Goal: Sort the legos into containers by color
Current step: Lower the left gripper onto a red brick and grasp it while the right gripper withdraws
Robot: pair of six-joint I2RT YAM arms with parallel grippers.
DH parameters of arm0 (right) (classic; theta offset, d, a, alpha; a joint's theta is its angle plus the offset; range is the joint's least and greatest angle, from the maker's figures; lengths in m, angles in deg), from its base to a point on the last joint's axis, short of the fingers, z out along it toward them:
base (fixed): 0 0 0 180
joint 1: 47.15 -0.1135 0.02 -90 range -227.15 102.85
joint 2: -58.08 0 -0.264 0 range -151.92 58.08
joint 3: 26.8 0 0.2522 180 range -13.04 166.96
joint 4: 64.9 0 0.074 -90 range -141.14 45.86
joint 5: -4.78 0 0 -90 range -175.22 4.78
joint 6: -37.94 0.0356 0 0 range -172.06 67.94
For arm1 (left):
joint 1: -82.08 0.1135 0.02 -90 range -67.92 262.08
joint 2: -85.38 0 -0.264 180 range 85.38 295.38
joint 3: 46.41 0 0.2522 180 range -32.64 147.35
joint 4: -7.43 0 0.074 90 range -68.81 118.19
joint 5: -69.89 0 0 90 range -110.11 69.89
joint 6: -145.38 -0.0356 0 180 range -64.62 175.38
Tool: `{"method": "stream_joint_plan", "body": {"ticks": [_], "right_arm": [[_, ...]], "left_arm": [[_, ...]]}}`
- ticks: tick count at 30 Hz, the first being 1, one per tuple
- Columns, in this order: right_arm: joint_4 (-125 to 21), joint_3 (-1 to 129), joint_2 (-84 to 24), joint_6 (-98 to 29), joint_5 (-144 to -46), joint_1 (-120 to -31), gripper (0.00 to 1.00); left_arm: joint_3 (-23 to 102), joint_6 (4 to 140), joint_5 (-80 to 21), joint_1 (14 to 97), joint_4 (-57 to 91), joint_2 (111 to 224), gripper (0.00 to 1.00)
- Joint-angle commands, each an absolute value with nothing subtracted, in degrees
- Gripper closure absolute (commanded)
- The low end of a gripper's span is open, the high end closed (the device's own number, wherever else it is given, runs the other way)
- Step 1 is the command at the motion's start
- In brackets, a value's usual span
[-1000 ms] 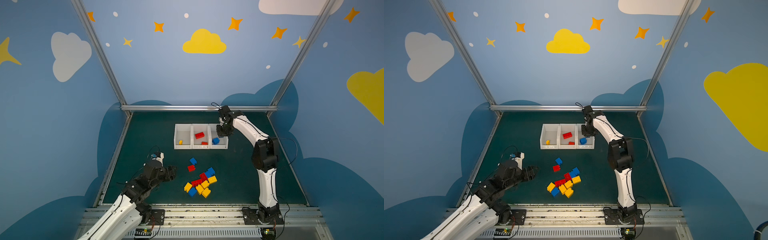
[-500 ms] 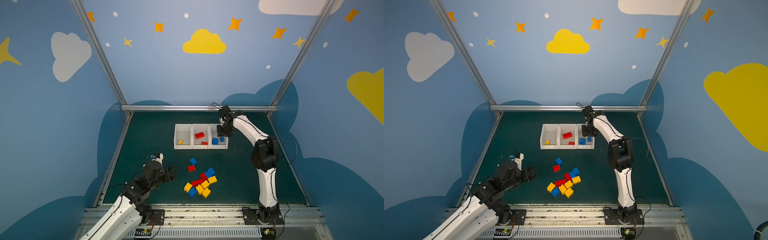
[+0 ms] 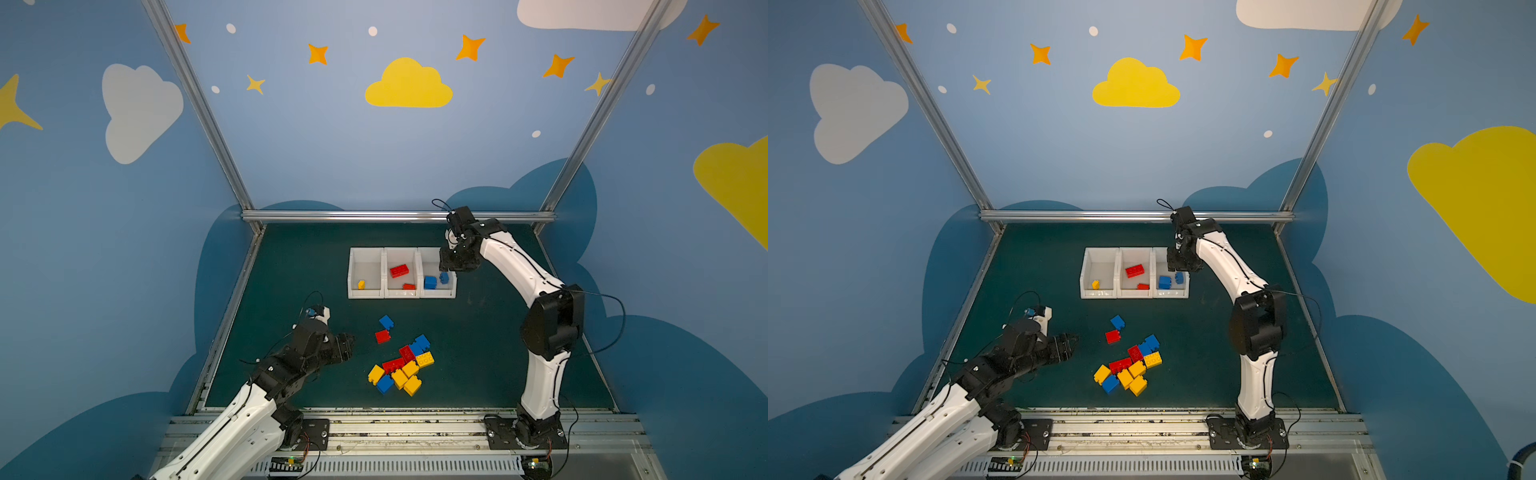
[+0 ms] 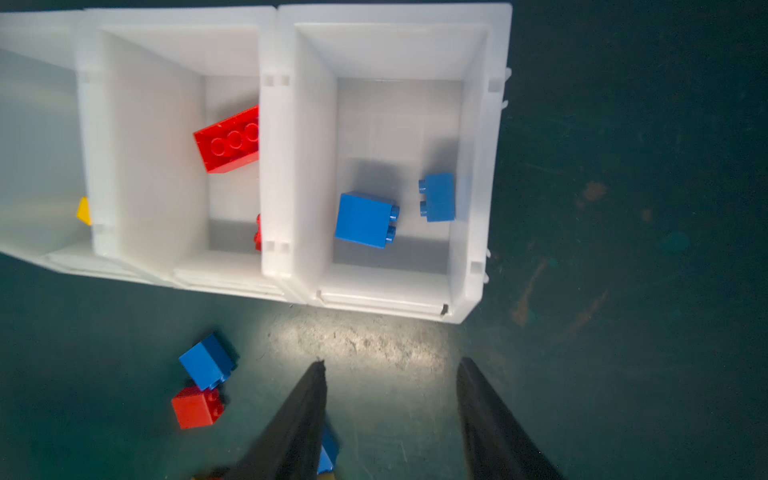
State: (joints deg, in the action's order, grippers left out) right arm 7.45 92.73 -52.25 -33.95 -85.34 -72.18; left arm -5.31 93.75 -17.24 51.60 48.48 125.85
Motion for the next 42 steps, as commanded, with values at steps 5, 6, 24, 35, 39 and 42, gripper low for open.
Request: {"method": "stream_joint_plan", "body": {"ticks": [5,6,24,35,39,42], "right_arm": [[5.3,76.9,-38.2,-31.5,-85.1,-74.3,0.48],[5.0,74.6,-36.5,-31.0,-84.5,-75.0,0.47],[1.1,51.6,-19.7,-21.9,-81.8,-83.2,0.46],[-2.4,38.7,-11.5,-17.4,-83.9,-83.7,0.46],[-3.4,36.0,-9.7,-16.6,-85.0,-83.8,0.45],[-3.3,35.5,-9.7,-16.8,-85.1,-83.6,0.45]], "left_arm": [[-0.9,90.0,-21.7,51.5,45.1,135.0,0.25],[-0.6,89.8,-22.2,51.4,44.7,136.2,0.25],[13.6,91.0,-19.7,44.1,47.8,162.3,0.23],[25.3,92.2,-19.5,41.4,53.2,180.3,0.22],[27.3,92.0,-19.2,41.3,53.9,184.1,0.23],[28.8,91.8,-18.3,40.9,54.1,185.8,0.25]]}}
